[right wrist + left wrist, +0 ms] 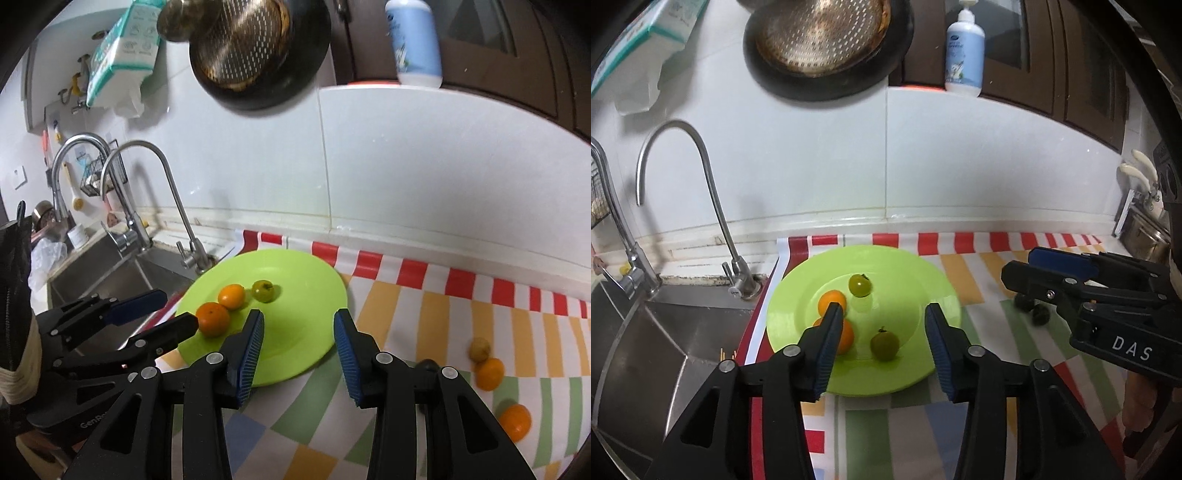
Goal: Organize fruits
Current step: 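Withdraw both tools from the plate toward the dark plums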
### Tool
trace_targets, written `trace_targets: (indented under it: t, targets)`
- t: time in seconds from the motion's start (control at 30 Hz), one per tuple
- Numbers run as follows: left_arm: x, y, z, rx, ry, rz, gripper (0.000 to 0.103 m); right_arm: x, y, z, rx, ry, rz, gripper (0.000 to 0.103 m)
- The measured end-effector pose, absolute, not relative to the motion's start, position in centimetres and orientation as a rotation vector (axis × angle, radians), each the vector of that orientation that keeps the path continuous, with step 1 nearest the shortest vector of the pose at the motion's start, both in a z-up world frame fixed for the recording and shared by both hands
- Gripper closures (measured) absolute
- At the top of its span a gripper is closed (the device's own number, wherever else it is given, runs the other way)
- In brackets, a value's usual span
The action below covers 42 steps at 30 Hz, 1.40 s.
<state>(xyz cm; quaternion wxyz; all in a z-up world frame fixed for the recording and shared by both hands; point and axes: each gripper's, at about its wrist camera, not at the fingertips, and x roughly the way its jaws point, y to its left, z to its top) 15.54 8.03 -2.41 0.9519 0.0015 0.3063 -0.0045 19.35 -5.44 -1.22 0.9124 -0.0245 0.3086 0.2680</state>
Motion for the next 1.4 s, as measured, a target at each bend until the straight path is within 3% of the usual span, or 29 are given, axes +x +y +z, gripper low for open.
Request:
trace_targets:
  t: [0.33, 0.47, 0.93, 1.4]
  targets:
    - [13.1, 4.5, 0.1, 0.053, 0.548, -0.045, 0.033, 16.0, -9.4, 1.1, -0.032, 0.586, 0.474, 0.063]
    - [12.5, 2.7, 0.6, 0.058, 0.535, -0.083, 0.025, 14.8, -11.6, 1.8, -0.016, 0.572, 0.424, 0.053]
    - [12.6, -2.8, 0.6, 0.092, 0.532, -0.163, 0.022, 12.7, -17.9, 2.5, -0.022, 0.549, 0.247, 0.053]
    - [15.1, -6.8, -1.5, 0.124, 0.571, -0.226, 0.023, 14.2, -23.0, -0.5, 0.029, 0.637, 0.167, 0.053]
